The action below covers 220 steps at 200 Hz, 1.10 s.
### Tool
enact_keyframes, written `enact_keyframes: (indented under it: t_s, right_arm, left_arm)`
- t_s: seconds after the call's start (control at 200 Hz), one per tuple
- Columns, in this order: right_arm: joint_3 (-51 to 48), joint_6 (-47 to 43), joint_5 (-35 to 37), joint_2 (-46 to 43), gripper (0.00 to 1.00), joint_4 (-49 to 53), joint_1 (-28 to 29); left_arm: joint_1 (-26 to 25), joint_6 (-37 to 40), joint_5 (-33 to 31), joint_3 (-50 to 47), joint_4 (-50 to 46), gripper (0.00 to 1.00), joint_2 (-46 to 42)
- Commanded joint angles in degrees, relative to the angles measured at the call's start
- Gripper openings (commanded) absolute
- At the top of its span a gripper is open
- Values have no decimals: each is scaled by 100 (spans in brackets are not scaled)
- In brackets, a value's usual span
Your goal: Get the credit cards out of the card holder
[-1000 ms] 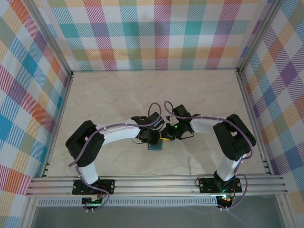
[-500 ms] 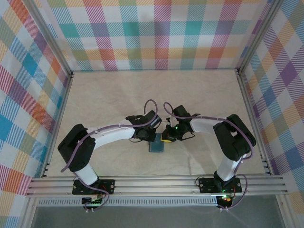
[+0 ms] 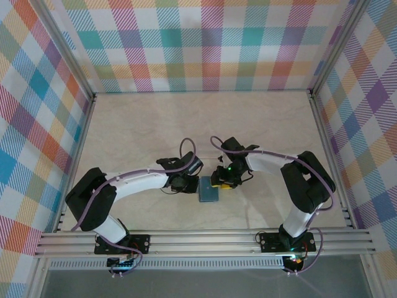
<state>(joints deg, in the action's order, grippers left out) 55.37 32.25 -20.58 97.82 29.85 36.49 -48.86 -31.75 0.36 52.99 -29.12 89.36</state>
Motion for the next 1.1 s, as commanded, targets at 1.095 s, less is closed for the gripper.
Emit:
enact_keyframes:
  t_s: [1.095]
  right_arm:
    - [1856, 537, 1962, 1086, 81, 1717, 1211]
  left_arm:
    - [915, -371, 1872, -1572, 2007, 5, -472]
